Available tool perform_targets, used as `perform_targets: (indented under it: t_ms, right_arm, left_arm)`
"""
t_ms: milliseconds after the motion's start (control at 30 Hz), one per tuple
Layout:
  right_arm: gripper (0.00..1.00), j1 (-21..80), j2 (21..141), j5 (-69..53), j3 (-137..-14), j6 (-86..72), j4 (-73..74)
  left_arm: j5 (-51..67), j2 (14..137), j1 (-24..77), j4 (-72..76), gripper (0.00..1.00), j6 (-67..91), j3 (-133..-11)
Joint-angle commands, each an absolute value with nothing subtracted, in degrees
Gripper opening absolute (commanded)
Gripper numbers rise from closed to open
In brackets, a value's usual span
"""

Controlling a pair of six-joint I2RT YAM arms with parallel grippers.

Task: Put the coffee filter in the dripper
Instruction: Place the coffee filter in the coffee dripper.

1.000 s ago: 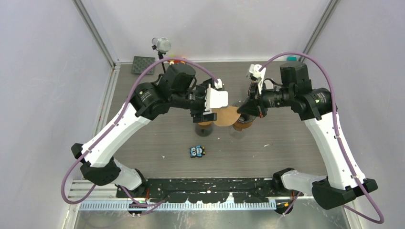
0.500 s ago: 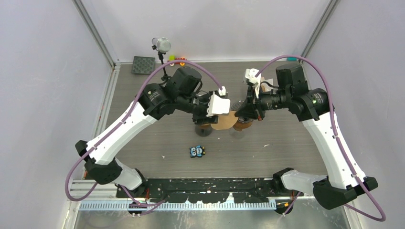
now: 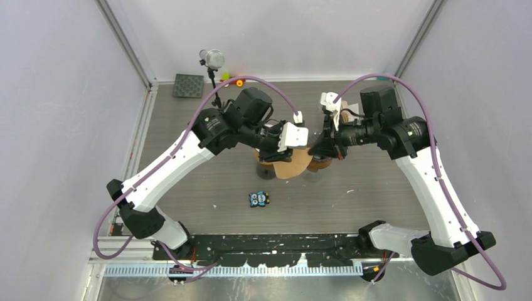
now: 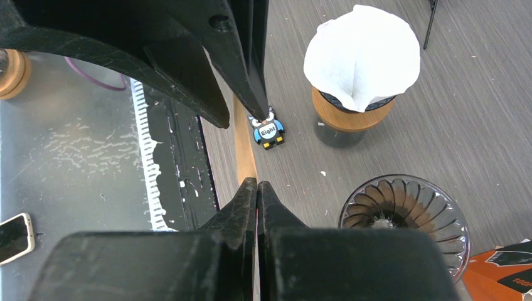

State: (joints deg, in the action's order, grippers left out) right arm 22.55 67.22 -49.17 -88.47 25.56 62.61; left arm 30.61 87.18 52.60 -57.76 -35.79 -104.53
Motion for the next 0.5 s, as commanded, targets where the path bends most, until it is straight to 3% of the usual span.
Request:
perform_targets:
  t_ms: [0,167,333,433,467]
  right_arm:
    - [0.0,22.9,66.4,-49.7,-88.2,25.6,60.9]
    - [0.0,22.9,65.9,-49.2,-88.1,23.8,59.4]
    - [0.01,22.8,64.8,-49.0,-87.4,21.4,57.0]
    - [0.16,22.8,64.0,-48.6,-87.2,19.9,55.7]
    - [0.27,22.8,63.9,-48.6,-87.3,19.5,55.3]
  left_arm:
    - [33.0,88.0,52.7,-54.9,0.26,-33.9,-104.9]
    - [32.6,87.6,52.7,-54.7,0.0,-32.9,-104.4]
    - [33.2,84.6,51.1,-51.7,0.0,-29.9,-100.8]
    - [36.2,81.3,47.8,-48.0,0.0,-26.4,-97.9]
    - [37.8,79.9,46.6,-46.5,0.0,-24.7,-96.5]
